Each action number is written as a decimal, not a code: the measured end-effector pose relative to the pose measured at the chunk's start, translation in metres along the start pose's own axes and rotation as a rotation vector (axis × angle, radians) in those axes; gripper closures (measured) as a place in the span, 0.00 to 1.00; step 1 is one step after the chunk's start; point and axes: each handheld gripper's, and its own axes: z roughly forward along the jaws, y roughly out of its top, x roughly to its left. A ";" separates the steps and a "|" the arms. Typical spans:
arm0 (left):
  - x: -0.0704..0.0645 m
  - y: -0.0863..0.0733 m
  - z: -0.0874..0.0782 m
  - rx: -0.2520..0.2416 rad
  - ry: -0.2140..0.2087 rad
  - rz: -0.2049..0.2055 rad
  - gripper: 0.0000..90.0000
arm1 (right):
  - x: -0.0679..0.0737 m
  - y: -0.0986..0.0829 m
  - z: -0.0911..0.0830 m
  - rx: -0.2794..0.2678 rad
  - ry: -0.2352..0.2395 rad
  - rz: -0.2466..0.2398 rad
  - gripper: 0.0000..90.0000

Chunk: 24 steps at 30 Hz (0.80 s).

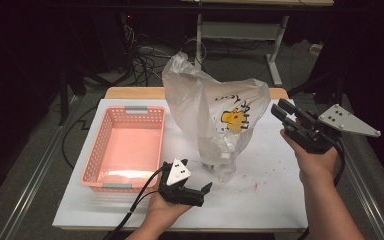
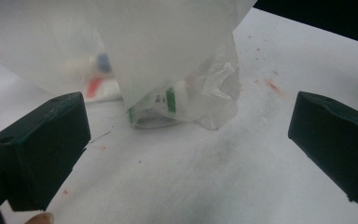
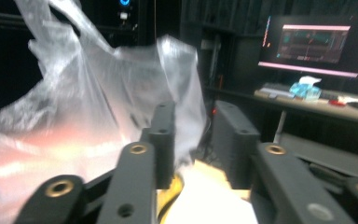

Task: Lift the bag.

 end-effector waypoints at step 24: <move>-0.005 -0.014 0.012 0.030 -0.038 0.007 0.00 | 0.021 -0.139 -0.003 0.307 0.056 0.070 0.10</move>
